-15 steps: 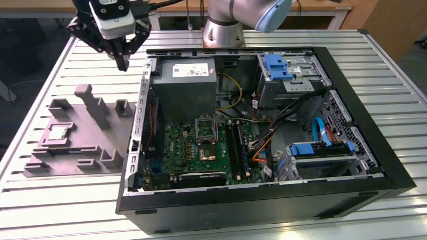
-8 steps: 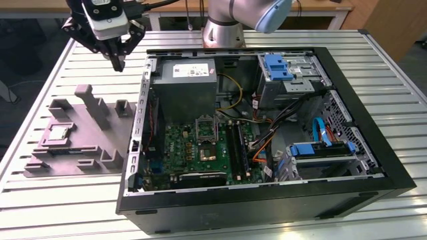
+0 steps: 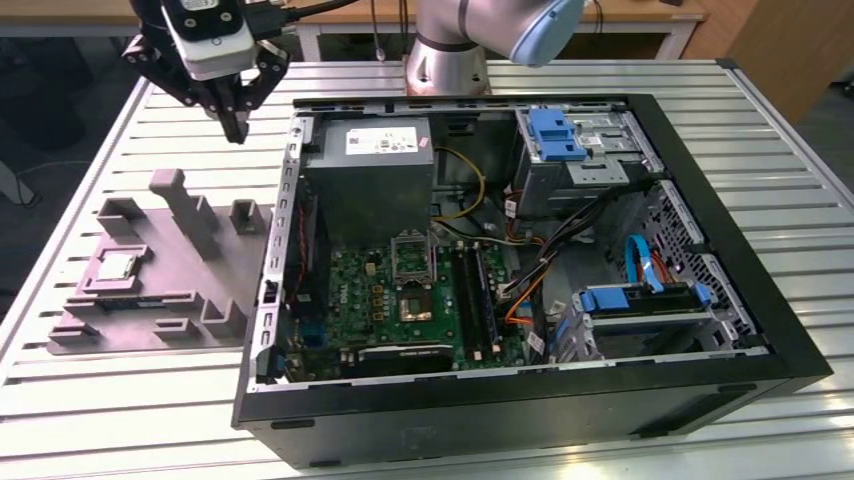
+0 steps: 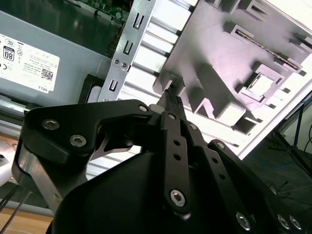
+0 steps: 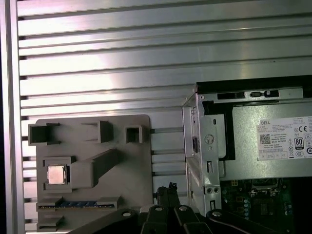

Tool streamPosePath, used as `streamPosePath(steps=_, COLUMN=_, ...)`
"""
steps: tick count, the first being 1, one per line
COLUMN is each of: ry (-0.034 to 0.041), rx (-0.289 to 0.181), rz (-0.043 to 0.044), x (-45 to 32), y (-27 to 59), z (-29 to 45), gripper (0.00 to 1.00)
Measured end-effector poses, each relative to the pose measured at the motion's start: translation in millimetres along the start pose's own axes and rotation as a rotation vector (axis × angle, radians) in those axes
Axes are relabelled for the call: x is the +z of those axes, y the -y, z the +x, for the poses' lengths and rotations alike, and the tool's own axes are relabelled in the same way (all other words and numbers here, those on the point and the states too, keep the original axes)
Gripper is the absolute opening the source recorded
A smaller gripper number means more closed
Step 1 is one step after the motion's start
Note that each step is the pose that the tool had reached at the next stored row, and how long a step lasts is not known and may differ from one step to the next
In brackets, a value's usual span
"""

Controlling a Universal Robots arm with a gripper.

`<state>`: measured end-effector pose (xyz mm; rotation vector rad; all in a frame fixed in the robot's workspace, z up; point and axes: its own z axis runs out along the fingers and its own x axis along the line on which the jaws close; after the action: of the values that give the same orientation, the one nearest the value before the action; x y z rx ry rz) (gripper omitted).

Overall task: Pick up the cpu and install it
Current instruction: 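Reach for the cpu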

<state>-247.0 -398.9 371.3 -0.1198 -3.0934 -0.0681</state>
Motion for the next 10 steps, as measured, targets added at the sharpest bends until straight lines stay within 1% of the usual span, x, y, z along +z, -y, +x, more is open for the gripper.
streamPosePath(steps=10, ry=-0.0001, rx=0.0, rz=0.0001, x=0.5, y=0.3, z=3.7, gripper=0.11)
